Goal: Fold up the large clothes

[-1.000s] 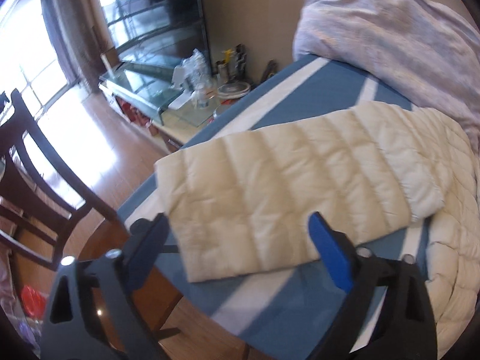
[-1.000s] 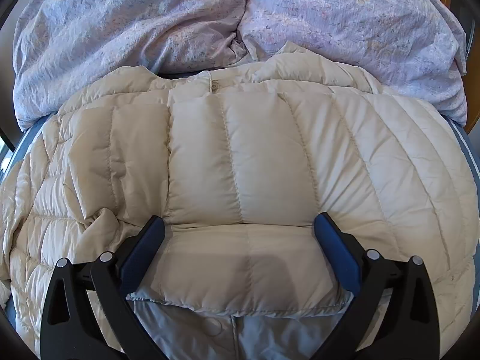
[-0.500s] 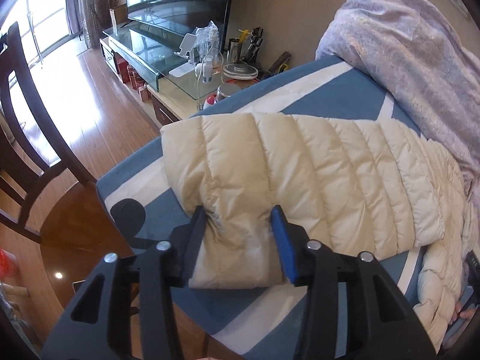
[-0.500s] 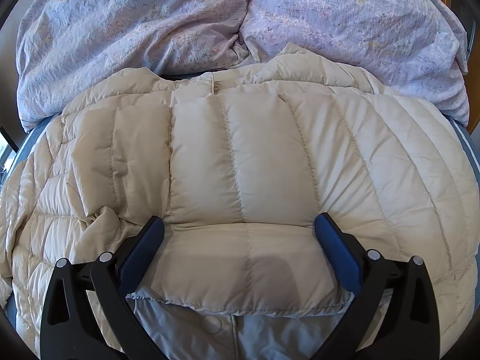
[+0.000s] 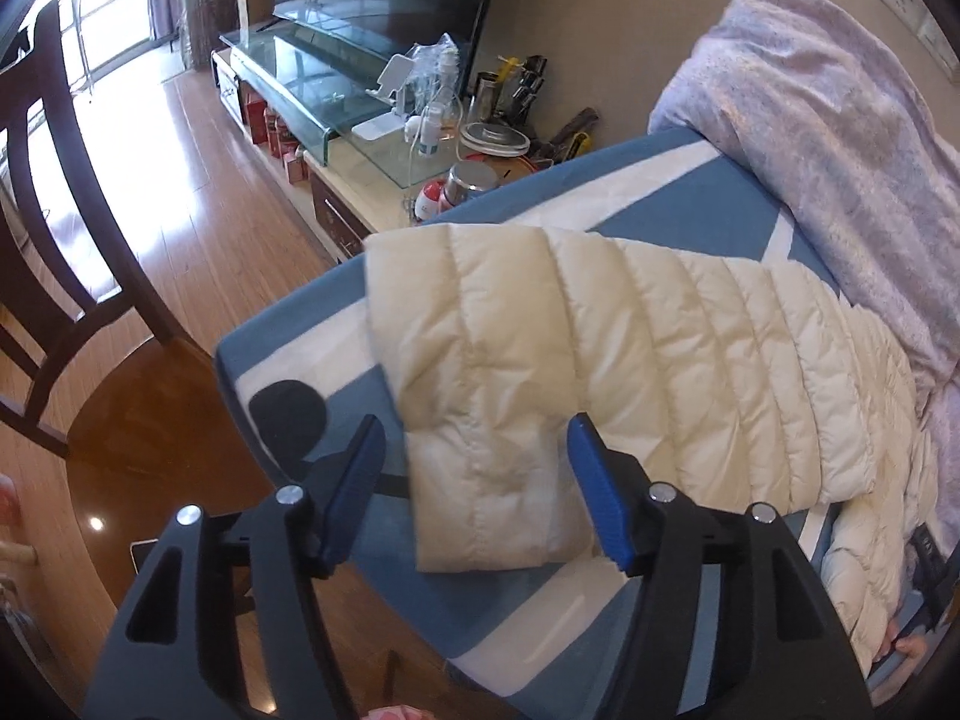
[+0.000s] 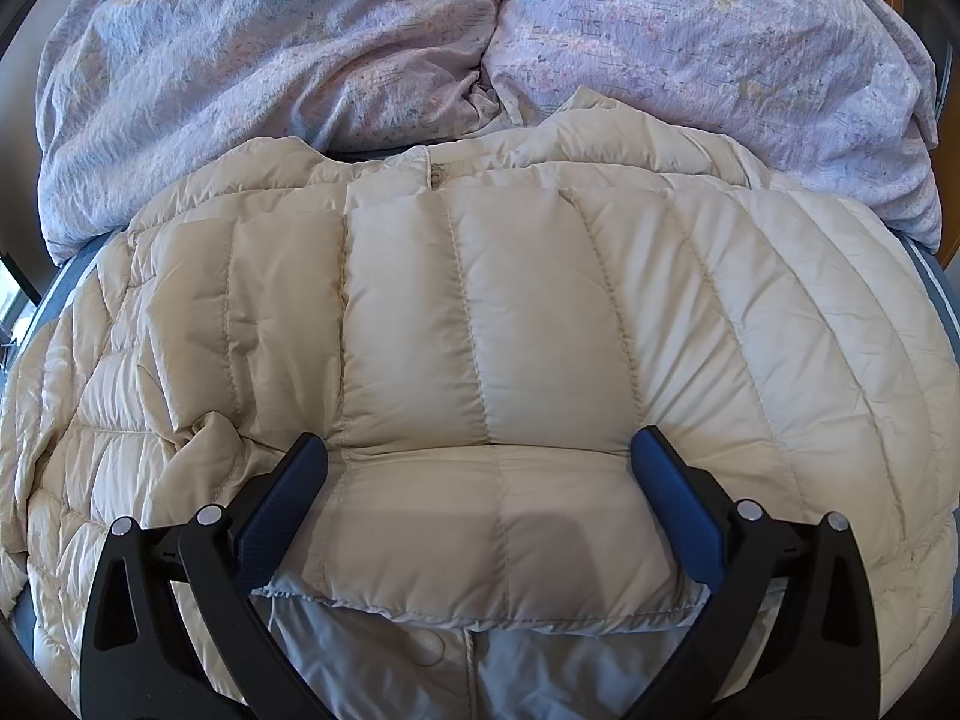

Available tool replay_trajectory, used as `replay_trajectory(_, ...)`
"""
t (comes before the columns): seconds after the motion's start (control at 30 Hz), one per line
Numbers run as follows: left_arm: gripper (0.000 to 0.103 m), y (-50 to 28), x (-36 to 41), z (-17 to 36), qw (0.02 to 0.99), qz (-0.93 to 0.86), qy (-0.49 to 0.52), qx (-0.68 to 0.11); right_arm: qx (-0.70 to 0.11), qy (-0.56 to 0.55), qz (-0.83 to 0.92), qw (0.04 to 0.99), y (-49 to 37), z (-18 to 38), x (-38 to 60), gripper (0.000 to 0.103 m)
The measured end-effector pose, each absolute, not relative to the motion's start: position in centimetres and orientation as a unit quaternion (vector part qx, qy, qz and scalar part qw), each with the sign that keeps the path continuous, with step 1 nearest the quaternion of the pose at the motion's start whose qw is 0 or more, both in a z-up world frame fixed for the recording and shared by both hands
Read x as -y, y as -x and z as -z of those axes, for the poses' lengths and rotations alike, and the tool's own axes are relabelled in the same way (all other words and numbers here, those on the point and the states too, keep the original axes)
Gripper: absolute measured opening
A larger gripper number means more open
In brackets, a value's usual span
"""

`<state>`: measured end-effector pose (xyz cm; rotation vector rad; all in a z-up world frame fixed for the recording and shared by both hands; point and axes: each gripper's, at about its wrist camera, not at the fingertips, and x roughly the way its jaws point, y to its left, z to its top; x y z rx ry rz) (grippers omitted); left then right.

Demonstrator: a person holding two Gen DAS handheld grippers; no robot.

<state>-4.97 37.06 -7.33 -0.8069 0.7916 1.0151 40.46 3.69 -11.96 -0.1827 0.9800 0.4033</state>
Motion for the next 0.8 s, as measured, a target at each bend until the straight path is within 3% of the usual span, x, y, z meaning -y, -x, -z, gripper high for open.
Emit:
replay_trajectory(0.1, 0.062, 4.3, -36.7, 7.4, 0.732, -0.453, 0.360, -0.360, -0.467, 0.087, -0.192, 0.859, -40.4, 12.0, -3.7, 0.102)
replay_trajectory(0.37, 0.050, 3.1, -36.3, 7.6, 0.740, -0.458, 0.333, -0.362, -0.467, 0.087, -0.192, 0.859, -40.4, 11.9, -3.7, 0.102)
replay_trajectory(0.8, 0.048, 3.3, -36.0, 7.8, 0.756, -0.457, 0.314, -0.346, -0.467, 0.086, -0.192, 0.859, -40.4, 11.9, -3.7, 0.102)
